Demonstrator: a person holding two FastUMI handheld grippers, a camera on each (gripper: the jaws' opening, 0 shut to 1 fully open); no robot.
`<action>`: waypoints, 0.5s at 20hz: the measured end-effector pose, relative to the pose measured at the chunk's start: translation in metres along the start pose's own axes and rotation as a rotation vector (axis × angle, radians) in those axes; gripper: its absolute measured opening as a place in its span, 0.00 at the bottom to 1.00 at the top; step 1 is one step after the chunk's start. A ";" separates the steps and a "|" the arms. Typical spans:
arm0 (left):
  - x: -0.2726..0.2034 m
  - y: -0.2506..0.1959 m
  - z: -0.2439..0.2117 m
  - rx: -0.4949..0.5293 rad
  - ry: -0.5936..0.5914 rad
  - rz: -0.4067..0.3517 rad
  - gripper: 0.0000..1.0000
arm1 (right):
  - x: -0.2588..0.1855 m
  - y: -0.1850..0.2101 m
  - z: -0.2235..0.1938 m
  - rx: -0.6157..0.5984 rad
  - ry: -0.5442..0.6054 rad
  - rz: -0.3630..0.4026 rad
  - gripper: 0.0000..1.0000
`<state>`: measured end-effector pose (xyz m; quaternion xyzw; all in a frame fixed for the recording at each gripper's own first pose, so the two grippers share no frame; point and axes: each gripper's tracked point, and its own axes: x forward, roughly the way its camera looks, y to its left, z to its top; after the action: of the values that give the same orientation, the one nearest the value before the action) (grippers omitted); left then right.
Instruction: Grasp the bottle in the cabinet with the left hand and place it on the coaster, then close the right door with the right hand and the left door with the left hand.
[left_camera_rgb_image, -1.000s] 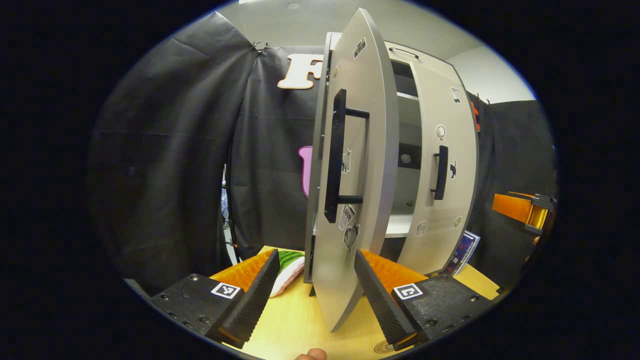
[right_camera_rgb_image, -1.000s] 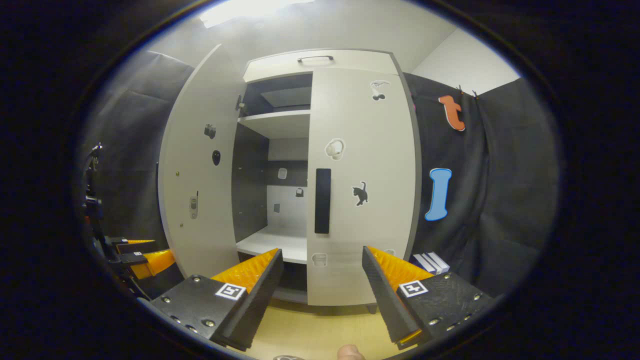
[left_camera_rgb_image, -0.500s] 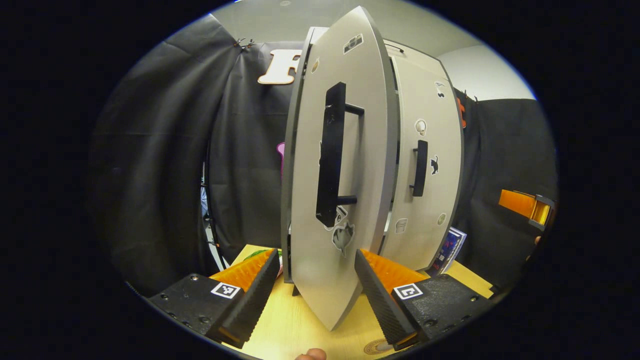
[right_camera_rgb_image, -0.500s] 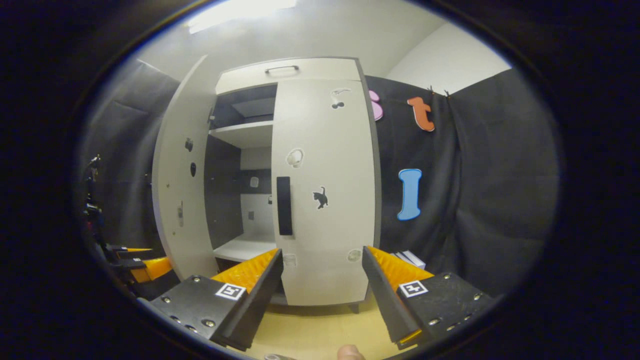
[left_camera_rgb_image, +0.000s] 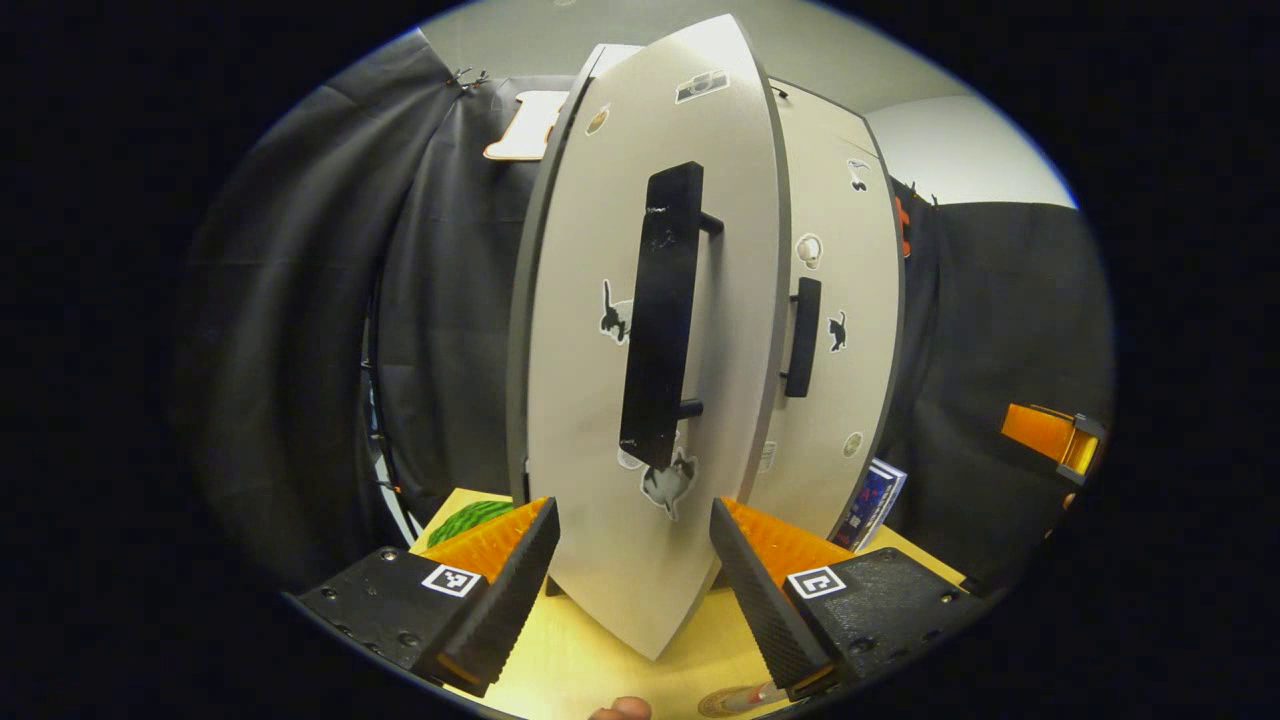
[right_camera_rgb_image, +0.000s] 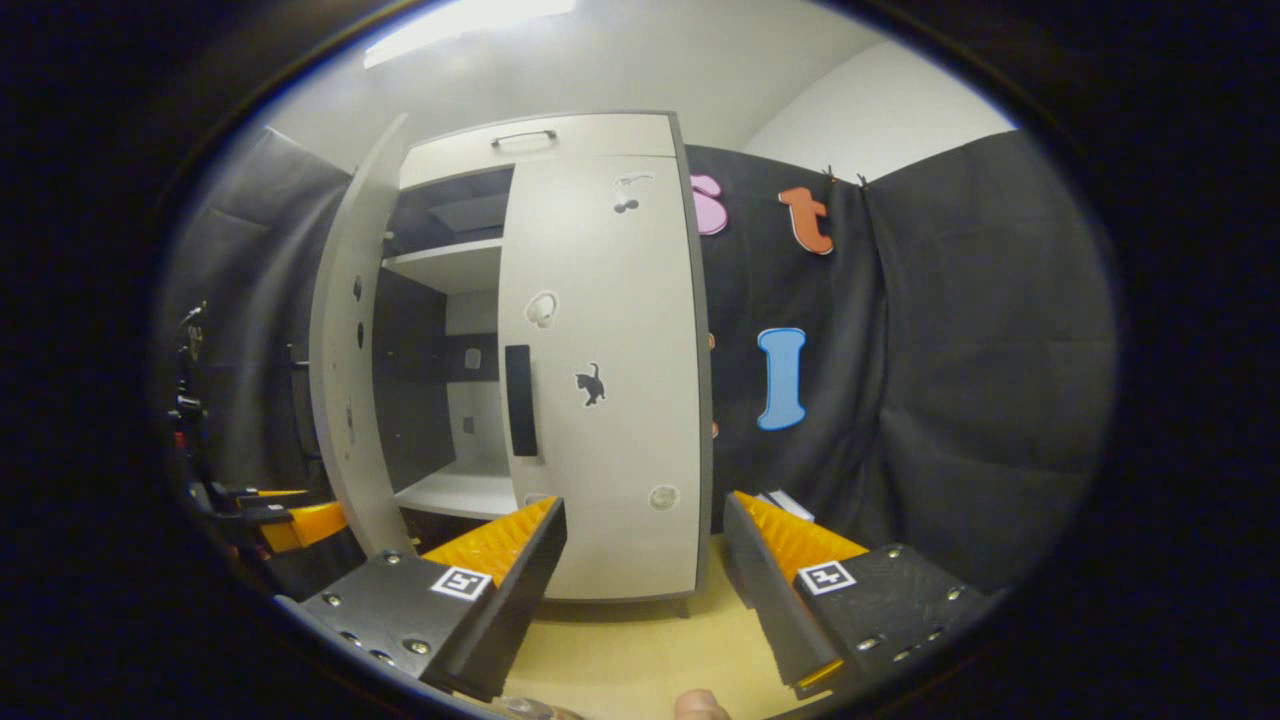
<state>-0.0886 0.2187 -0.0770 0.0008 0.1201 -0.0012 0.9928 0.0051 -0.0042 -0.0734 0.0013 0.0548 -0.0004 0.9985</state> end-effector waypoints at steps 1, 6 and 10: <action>0.003 -0.007 0.001 -0.005 0.001 -0.017 0.96 | 0.000 -0.003 0.001 0.000 0.000 -0.004 0.96; 0.013 -0.034 0.007 -0.019 0.001 -0.078 0.96 | 0.005 -0.020 0.002 -0.005 0.002 -0.019 0.96; 0.020 -0.044 0.010 -0.008 -0.004 -0.087 0.96 | 0.011 -0.028 0.005 -0.006 -0.002 -0.017 0.96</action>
<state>-0.0670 0.1750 -0.0726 -0.0083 0.1181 -0.0439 0.9920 0.0165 -0.0327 -0.0695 -0.0019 0.0540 -0.0089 0.9985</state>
